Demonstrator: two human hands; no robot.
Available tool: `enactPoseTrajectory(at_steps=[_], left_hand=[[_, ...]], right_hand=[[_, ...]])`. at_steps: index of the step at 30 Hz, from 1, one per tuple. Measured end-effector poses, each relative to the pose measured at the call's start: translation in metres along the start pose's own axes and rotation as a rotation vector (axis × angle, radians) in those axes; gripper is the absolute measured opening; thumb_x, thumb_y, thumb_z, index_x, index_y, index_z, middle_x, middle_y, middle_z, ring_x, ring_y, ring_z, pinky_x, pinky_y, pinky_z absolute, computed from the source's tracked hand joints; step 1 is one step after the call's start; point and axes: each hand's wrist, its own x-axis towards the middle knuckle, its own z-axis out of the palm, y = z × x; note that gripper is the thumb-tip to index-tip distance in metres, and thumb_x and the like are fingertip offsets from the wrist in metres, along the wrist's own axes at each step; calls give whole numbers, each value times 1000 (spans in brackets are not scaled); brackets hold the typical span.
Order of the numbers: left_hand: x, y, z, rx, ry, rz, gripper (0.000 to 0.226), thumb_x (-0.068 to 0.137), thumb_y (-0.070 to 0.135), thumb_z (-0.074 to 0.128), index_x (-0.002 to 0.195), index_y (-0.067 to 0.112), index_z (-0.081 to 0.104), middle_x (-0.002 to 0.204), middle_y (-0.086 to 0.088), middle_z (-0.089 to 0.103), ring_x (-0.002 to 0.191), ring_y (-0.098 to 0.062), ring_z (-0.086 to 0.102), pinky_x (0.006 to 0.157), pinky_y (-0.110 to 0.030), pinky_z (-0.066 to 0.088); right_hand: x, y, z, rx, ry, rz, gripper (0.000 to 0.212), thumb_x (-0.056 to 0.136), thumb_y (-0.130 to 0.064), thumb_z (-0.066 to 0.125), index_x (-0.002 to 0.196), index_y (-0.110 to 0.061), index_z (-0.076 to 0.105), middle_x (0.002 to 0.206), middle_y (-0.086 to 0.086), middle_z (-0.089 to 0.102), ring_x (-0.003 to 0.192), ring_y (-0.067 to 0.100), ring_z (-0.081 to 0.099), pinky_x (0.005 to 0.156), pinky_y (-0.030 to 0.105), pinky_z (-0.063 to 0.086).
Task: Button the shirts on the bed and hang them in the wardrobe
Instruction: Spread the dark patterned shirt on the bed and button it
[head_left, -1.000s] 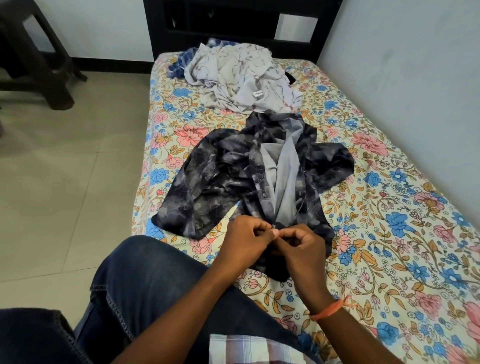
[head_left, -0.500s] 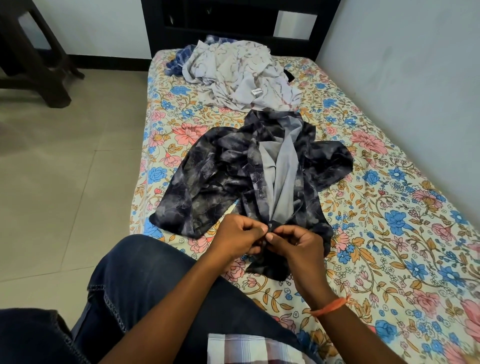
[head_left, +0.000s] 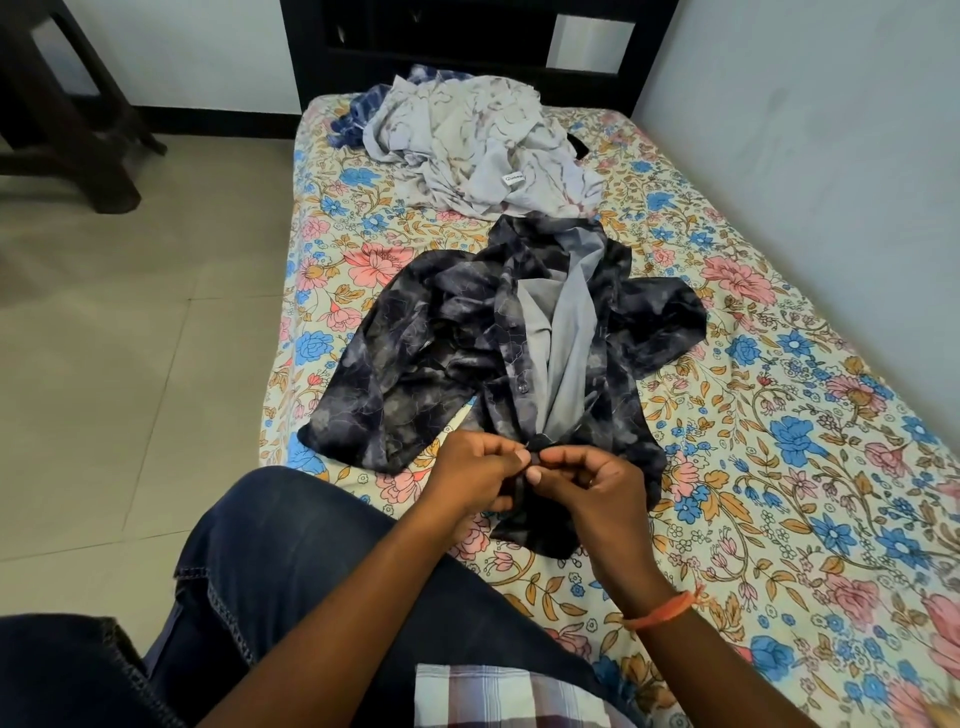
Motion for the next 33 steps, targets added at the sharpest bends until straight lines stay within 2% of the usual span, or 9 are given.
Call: enactPoseTrajectory(at_steps=[5, 10, 14, 17, 22, 25, 28, 30, 33], left_hand=[[0, -5, 8, 53, 37, -9, 11, 97, 11, 58, 94, 12, 69, 82, -11, 64, 71, -20, 55, 57, -28, 43], [-4, 1, 3, -111, -42, -122, 13, 96, 12, 61, 87, 14, 69, 68, 2, 67, 57, -5, 61, 53, -20, 49], [-3, 1, -3, 113, 36, 73, 6, 89, 14, 71, 85, 15, 74, 73, -1, 71, 65, -10, 64, 53, -22, 50], [-4, 2, -3, 240, 61, 213, 4, 85, 17, 75, 88, 15, 77, 73, -1, 74, 64, -21, 70, 59, -32, 58], [-5, 6, -1, 390, 78, 283, 4, 85, 18, 74, 82, 19, 77, 69, -5, 74, 64, -29, 71, 62, -42, 61], [-5, 6, -2, 316, 53, 219, 7, 79, 14, 74, 73, 13, 77, 68, -10, 73, 66, -29, 72, 67, -48, 61], [-4, 5, -3, 237, 52, 163, 10, 65, 22, 75, 65, 12, 76, 69, -19, 71, 61, -26, 64, 64, -49, 58], [-5, 4, -1, 162, 76, 133, 12, 62, 22, 74, 66, 11, 76, 69, -22, 70, 59, -25, 61, 61, -43, 54], [-4, 1, -1, -32, 69, 47, 3, 78, 6, 74, 75, 4, 74, 67, -17, 70, 57, -22, 62, 58, -30, 52]], right_hand=[[-1, 2, 5, 88, 15, 41, 19, 74, -4, 82, 90, -10, 75, 86, 10, 76, 86, 28, 74, 84, 45, 59], [0, -1, 4, 189, -25, 47, 14, 78, 4, 76, 88, -4, 72, 86, 13, 76, 84, 28, 72, 76, 33, 59], [-1, -1, 1, 150, -32, 13, 11, 82, 0, 74, 90, -8, 75, 87, 12, 76, 86, 28, 73, 81, 36, 59], [1, 1, 0, 150, -5, 4, 14, 84, 2, 72, 91, -10, 76, 88, 11, 76, 87, 28, 73, 82, 38, 59], [2, 2, 1, 170, 18, 3, 17, 80, 5, 74, 91, -8, 74, 87, 12, 76, 88, 27, 73, 80, 33, 58], [1, 1, 2, 203, 1, 22, 19, 78, 5, 76, 93, -6, 72, 87, 13, 75, 86, 25, 72, 78, 31, 59], [1, -1, 2, 217, -25, 33, 22, 76, 4, 77, 96, -4, 71, 86, 14, 74, 83, 23, 71, 76, 32, 60], [2, -2, 3, 194, -32, 39, 22, 77, 3, 77, 97, -4, 70, 87, 14, 74, 84, 23, 71, 78, 34, 60], [4, 0, 5, 151, -22, 51, 21, 80, 0, 76, 98, -7, 69, 92, 15, 73, 86, 24, 71, 77, 35, 60]])
